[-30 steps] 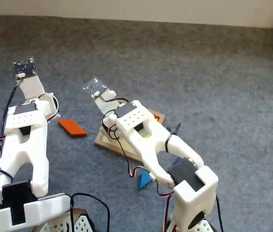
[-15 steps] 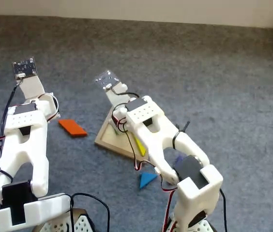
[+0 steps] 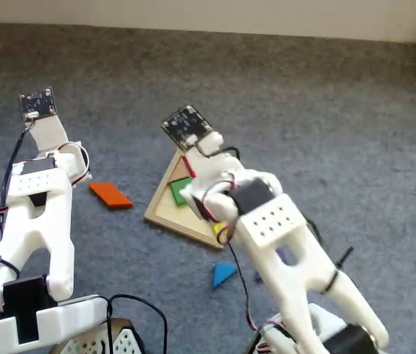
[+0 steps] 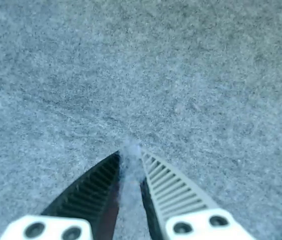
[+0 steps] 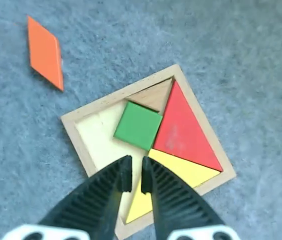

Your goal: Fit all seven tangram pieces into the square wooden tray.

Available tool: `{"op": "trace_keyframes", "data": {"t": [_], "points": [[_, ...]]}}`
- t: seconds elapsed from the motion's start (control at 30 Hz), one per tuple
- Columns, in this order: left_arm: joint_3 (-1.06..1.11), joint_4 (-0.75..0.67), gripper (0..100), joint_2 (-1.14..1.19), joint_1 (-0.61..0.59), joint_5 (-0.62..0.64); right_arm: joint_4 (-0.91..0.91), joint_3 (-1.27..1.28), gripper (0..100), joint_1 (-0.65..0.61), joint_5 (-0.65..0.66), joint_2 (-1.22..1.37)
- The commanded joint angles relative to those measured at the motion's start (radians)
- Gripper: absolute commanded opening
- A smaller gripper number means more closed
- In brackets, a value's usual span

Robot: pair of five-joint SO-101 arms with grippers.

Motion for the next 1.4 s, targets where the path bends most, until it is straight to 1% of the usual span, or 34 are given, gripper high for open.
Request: {"op": "trace_keyframes", "data": {"t": [0.0, 0.17, 0.3, 0.4, 0.47, 0.57, 0.73, 0.87, 0.93, 1.0, 1.1, 1.17, 1.3, 1.37], "points": [[-0.027, -0.011, 5, -0.033, 0.019, 0.006, 0.008, 0.031, 4.5, 0.038, 0.012, -0.208], [-0.027, -0.011, 5, -0.033, 0.022, -0.005, 0.008, 0.096, 4.5, 0.105, 0.008, -0.418], [-0.027, -0.011, 5, -0.033, 0.035, -0.049, 0.008, 0.189, 4.5, 0.116, 0.006, -0.538], [-0.027, -0.009, 7, -0.033, 0.051, -0.049, 0.001, 0.268, 4.5, 0.131, 0.006, -0.608], [-0.025, -0.009, 11, -0.033, 0.054, -0.049, -0.054, 0.332, 4.5, 0.159, 0.006, -0.647], [-0.027, 0.009, 16, -0.033, 0.054, -0.049, -0.174, 0.444, 4.5, 0.232, -0.002, -0.687], [-0.035, 0.026, 22, -0.033, 0.051, -0.051, -0.407, 0.590, 4.8, 0.355, -0.133, -0.704], [-0.036, 0.028, 24, -0.033, 0.056, -0.051, -0.544, 0.662, 4.8, 0.406, -0.189, -0.704], [-0.042, 0.057, 25, -0.033, 0.068, -0.051, -0.585, 0.687, 4.8, 0.417, -0.190, -0.704], [-0.071, 0.118, 26, -0.031, 0.082, -0.049, -0.605, 0.702, 4.8, 0.417, -0.190, -0.704], [-0.107, 0.207, 28, -0.030, 0.108, -0.048, -0.610, 0.704, 4.8, 0.417, -0.186, -0.704], [-0.110, 0.233, 28, -0.019, 0.117, -0.044, -0.610, 0.704, 4.8, 0.417, -0.184, -0.702], [-0.160, 0.250, 27, 0.076, 0.122, -0.044, -0.610, 0.704, 4.9, 0.417, -0.184, -0.702], [-0.229, 0.302, 27, 0.156, 0.127, -0.043, -0.610, 0.704, 4.9, 0.417, -0.183, -0.702]]}}
